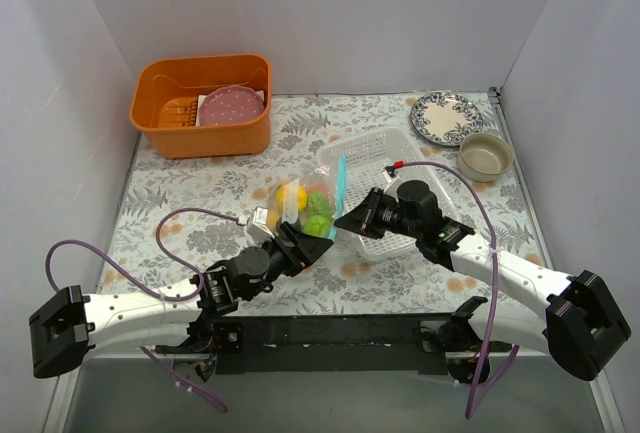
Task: Place the food in the zip-top bag and seal the zipper
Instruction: Zip the zipper food storage bag at the center of the board.
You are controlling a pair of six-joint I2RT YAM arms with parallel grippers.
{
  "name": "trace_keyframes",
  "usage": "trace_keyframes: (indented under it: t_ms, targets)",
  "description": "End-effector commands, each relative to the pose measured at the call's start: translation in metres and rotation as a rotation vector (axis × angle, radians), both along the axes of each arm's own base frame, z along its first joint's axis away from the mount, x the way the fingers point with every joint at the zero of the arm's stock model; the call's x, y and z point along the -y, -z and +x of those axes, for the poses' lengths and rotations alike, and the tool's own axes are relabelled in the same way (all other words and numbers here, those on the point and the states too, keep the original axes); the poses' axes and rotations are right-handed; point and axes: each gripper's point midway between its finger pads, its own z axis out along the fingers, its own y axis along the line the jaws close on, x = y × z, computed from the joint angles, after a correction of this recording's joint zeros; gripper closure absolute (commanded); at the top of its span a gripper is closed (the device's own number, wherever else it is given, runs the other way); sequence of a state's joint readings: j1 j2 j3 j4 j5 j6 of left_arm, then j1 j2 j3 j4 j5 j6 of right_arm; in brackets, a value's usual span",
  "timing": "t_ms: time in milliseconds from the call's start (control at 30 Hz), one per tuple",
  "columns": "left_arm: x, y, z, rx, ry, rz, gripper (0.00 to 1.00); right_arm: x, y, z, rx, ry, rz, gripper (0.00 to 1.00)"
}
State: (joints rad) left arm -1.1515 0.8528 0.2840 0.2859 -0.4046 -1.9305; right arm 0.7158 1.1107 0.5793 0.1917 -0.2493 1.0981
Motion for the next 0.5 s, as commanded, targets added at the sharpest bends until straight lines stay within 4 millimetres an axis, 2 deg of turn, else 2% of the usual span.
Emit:
trace_keyframes:
  t_ms: [0, 100, 133, 400, 467]
  targets:
    - [0.007, -0.026, 0.009, 0.057, -0.024, -0.042, 0.38, -0.005, -0.011, -0.014, 0.016, -0.079, 0.036, 0.92]
    - [0.009, -0.025, 0.008, 0.044, -0.019, -0.047, 0.51, -0.005, -0.009, -0.016, 0.012, -0.083, 0.035, 0.92]
    - [0.010, -0.025, 0.008, 0.046, -0.018, -0.051, 0.52, -0.005, -0.010, -0.017, 0.012, -0.088, 0.038, 0.92]
    - [0.018, -0.022, 0.004, 0.031, 0.021, -0.042, 0.50, -0.009, -0.010, -0.016, 0.008, -0.095, 0.049, 0.93]
    - [0.020, -0.020, 0.003, 0.028, 0.028, -0.043, 0.57, -0.010, -0.009, -0.015, 0.006, -0.099, 0.048, 0.93]
